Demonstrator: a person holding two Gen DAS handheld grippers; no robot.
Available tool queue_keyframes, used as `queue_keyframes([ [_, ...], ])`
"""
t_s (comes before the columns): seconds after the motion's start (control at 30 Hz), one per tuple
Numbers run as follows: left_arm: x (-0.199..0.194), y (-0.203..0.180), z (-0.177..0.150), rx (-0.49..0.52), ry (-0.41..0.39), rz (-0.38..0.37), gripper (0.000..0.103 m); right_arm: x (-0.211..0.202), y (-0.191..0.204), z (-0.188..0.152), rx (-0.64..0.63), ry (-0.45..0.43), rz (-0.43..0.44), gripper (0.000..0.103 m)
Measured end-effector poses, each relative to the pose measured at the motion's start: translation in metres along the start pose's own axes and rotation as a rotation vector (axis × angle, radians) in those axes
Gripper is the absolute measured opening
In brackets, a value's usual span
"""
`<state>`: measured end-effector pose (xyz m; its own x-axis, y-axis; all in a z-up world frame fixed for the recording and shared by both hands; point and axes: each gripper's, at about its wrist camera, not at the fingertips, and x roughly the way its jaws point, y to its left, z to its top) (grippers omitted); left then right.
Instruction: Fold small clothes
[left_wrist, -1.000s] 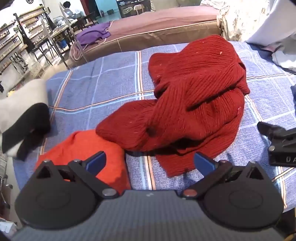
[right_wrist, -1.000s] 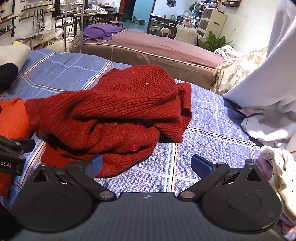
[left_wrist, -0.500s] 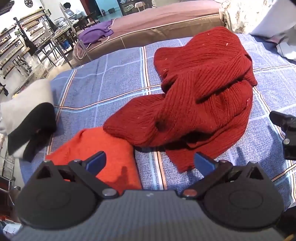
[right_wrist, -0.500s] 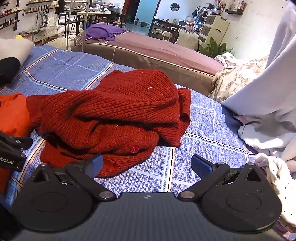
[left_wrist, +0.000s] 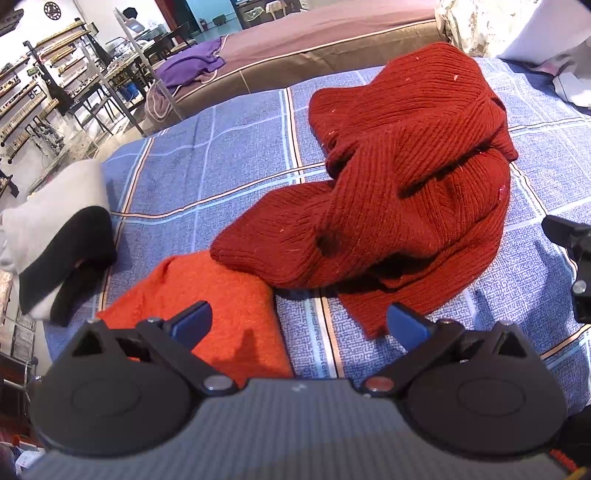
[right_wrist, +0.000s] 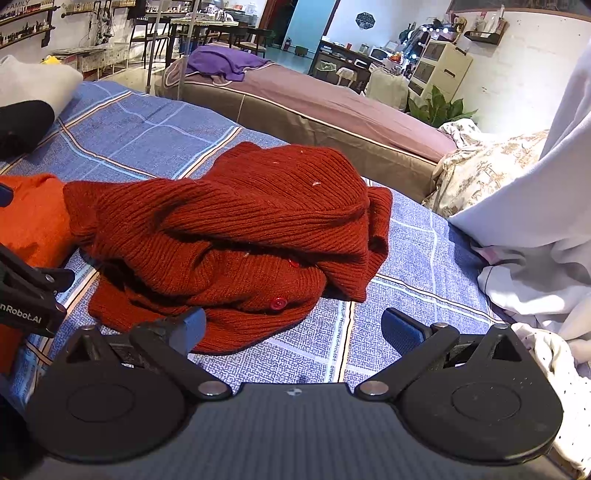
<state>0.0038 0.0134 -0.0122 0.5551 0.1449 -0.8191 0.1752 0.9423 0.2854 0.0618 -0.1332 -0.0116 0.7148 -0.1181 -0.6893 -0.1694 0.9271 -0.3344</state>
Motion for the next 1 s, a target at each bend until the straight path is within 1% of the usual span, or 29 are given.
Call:
queue_keyframes([
  [0.47,0.0017,-0.002,-0.0003,0.02,0.0,0.006,0.103,-0.0011,0.0023,-0.0002,-0.013,-0.001,0.002,0.103],
  [0.83,0.0028,-0.0014,-0.0015,0.017,0.003,0.007,0.103,-0.0003,0.0063,-0.0013,-0.029,0.007,0.003,0.103],
  [1.0,0.0029,-0.0044,-0.003,0.034,0.004,0.004,0.103,0.0009,0.0077,-0.0017,-0.035,0.012,0.007,0.103],
])
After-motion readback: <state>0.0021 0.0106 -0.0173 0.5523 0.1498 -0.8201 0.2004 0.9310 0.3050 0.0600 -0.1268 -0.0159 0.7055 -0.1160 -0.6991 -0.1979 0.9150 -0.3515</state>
